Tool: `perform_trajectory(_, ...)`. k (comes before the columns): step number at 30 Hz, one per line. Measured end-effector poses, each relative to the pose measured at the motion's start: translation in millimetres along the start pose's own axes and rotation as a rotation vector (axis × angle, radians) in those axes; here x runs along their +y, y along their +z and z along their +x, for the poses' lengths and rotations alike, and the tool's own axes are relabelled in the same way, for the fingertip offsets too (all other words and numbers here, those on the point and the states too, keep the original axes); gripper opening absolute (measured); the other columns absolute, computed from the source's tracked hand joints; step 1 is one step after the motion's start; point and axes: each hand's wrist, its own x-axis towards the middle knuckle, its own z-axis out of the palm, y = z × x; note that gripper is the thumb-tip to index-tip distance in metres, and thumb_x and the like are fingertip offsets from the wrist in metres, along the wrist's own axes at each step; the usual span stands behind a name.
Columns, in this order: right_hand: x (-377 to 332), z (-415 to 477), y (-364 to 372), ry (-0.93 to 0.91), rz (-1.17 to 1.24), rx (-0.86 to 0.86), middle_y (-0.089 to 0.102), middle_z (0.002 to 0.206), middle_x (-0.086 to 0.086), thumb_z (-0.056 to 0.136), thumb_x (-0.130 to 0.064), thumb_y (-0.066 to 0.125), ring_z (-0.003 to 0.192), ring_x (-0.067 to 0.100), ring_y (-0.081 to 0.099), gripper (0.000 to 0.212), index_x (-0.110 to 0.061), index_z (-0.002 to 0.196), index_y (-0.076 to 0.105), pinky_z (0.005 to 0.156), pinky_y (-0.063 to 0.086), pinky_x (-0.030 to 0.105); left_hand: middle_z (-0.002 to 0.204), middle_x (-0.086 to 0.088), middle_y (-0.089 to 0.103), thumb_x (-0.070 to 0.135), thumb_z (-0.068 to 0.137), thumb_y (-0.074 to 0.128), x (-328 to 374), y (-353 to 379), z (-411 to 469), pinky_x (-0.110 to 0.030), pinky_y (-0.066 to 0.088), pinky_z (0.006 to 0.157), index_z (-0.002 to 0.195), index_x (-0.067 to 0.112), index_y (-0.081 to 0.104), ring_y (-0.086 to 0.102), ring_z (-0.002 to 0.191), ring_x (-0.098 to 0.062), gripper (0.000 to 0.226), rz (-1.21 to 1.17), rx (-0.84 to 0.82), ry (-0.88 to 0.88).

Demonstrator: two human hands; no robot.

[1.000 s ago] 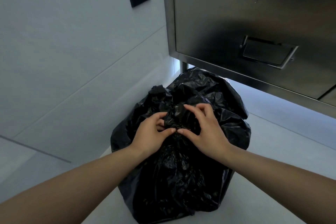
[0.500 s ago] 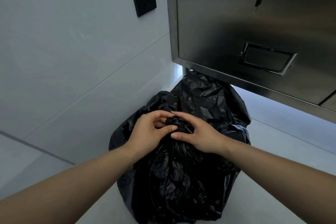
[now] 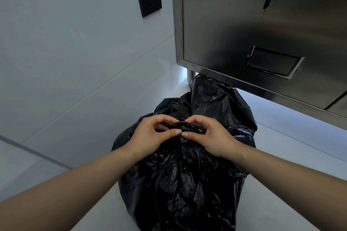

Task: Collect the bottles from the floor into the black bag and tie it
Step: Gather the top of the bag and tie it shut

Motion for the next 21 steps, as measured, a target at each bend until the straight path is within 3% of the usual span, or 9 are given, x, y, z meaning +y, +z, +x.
perform_trajectory(5, -27.9, 8.5, -18.9, -0.015, 0.045, 0.105, 0.068, 0.09, 0.0, 0.079, -0.001, 0.068, 0.08, -0.001, 0.061, 0.016, -0.005, 0.093, 0.063, 0.082, 0.046, 0.013, 0.078, 0.016, 0.072, 0.036, 0.068, 0.072, 24.3, -20.6, 15.6, -0.013, 0.049, 0.073, 0.084, 0.038, 0.07, 0.066, 0.076, -0.001, 0.016, 0.07, -0.034, 0.036)
perform_trajectory(11, -115.4, 0.8, -31.8, 0.059, -0.019, 0.122, 0.068, 0.094, 0.003, 0.078, -0.002, 0.07, 0.085, 0.004, 0.062, 0.022, -0.007, 0.097, 0.064, 0.085, 0.047, 0.014, 0.116, 0.007, 0.064, 0.057, 0.075, 0.062, 88.8, -43.6, -2.1, -0.027, 0.044, 0.095, 0.11, 0.046, 0.058, 0.058, 0.107, -0.01, 0.037, 0.184, -0.071, -0.007)
perform_trajectory(13, -145.0, -13.2, -29.8, 0.116, -0.048, 0.139, 0.069, 0.091, -0.003, 0.077, -0.006, 0.072, 0.082, -0.001, 0.063, 0.021, -0.016, 0.094, 0.065, 0.083, 0.046, 0.011, 0.118, 0.009, 0.062, 0.062, 0.074, 0.059, 115.7, -52.4, -16.1, -0.021, 0.043, 0.095, 0.108, 0.055, 0.054, 0.056, 0.109, -0.005, 0.035, 0.187, -0.079, -0.059)
perform_trajectory(15, -176.3, -26.7, -32.7, 0.184, -0.056, 0.181, 0.068, 0.09, -0.006, 0.077, -0.008, 0.072, 0.082, -0.003, 0.062, 0.02, -0.018, 0.093, 0.065, 0.082, 0.045, 0.009, 0.118, 0.014, 0.061, 0.068, 0.069, 0.055, 146.2, -62.4, -28.2, -0.007, 0.038, 0.087, 0.107, 0.057, 0.054, 0.053, 0.109, 0.005, 0.039, 0.163, -0.071, -0.137)
perform_trajectory(21, -298.9, -55.7, -58.5, 0.324, 0.03, 0.334, 0.068, 0.084, -0.011, 0.078, -0.005, 0.071, 0.075, -0.009, 0.061, 0.018, -0.02, 0.088, 0.067, 0.074, 0.045, 0.006, 0.116, 0.023, 0.061, 0.076, 0.066, 0.052, 262.7, -94.7, -61.1, -0.015, 0.037, 0.083, 0.112, 0.052, 0.054, 0.054, 0.111, 0.004, 0.052, 0.105, -0.112, -0.252)
